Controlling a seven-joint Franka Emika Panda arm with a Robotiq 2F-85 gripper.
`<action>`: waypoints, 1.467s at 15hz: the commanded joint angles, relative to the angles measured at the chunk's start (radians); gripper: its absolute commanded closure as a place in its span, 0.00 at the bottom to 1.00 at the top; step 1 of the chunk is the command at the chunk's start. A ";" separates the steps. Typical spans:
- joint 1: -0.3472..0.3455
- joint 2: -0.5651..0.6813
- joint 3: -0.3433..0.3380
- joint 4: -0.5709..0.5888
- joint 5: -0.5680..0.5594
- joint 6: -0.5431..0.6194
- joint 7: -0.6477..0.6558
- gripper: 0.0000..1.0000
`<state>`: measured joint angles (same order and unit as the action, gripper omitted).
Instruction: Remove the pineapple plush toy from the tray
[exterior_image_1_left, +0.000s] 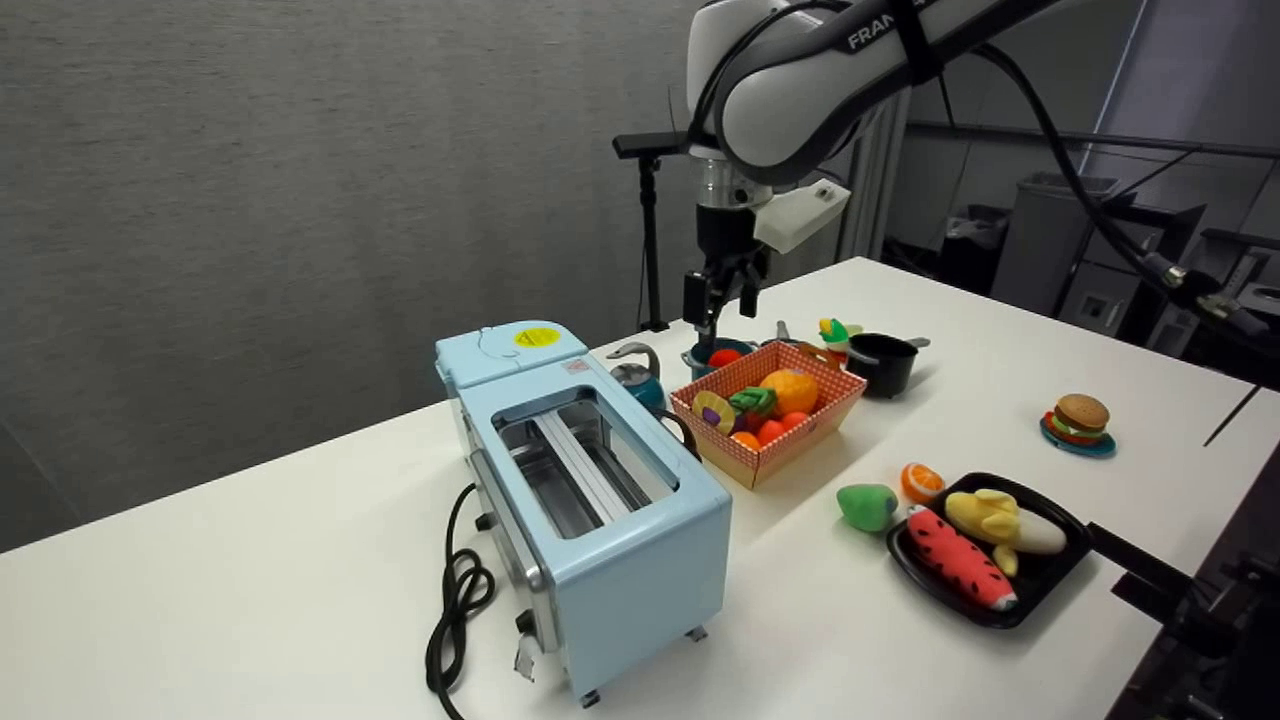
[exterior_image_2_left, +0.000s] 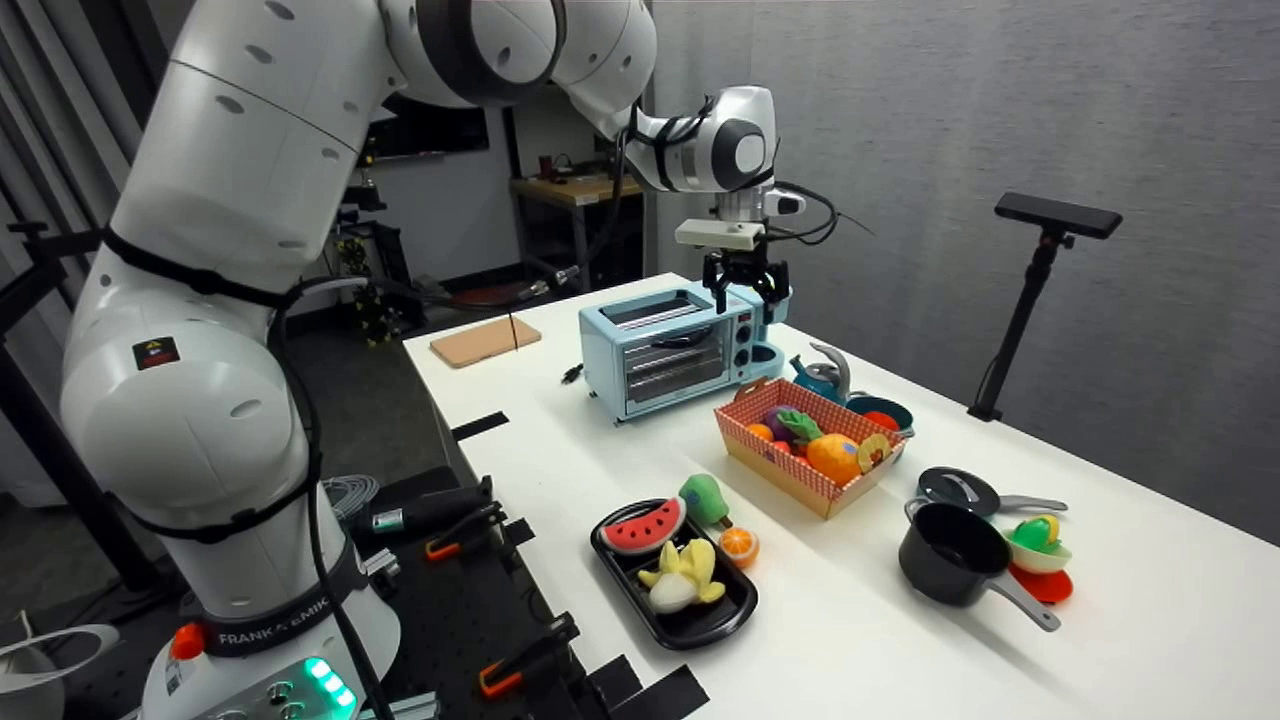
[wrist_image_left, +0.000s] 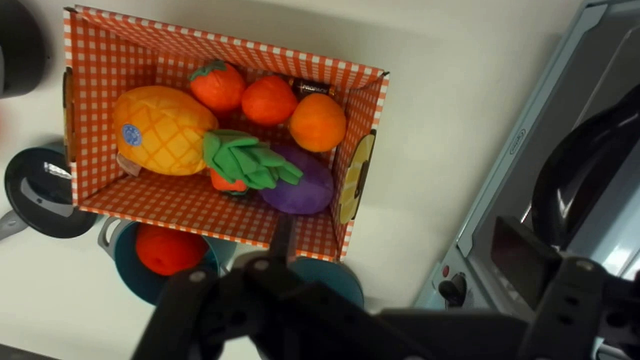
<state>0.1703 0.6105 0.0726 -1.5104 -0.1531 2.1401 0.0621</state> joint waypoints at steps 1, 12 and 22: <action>-0.022 0.056 -0.003 0.100 0.055 -0.003 -0.002 0.00; -0.076 0.085 -0.037 0.089 0.078 0.105 -0.001 0.00; -0.073 0.133 -0.053 0.059 0.073 0.137 0.008 0.00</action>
<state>0.0972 0.7329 0.0213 -1.4459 -0.0949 2.2516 0.0647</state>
